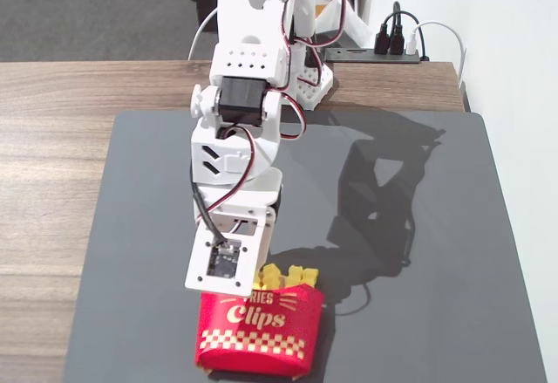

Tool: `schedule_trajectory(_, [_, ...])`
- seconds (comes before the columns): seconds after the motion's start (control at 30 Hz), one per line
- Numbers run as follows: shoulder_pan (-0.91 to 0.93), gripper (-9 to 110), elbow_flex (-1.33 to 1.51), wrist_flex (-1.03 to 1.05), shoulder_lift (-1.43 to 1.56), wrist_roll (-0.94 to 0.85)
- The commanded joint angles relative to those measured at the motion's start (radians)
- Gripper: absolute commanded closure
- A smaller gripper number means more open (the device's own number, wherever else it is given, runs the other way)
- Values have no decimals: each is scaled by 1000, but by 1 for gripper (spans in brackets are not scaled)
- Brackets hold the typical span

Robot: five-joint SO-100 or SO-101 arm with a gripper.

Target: Grab a fry

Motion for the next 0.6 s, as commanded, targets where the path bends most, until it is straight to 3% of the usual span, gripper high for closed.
schedule_trajectory(0.0, [-6,98,-37,-3,18,8])
schedule_trajectory(0.57, [-29,99,245,29,291,9])
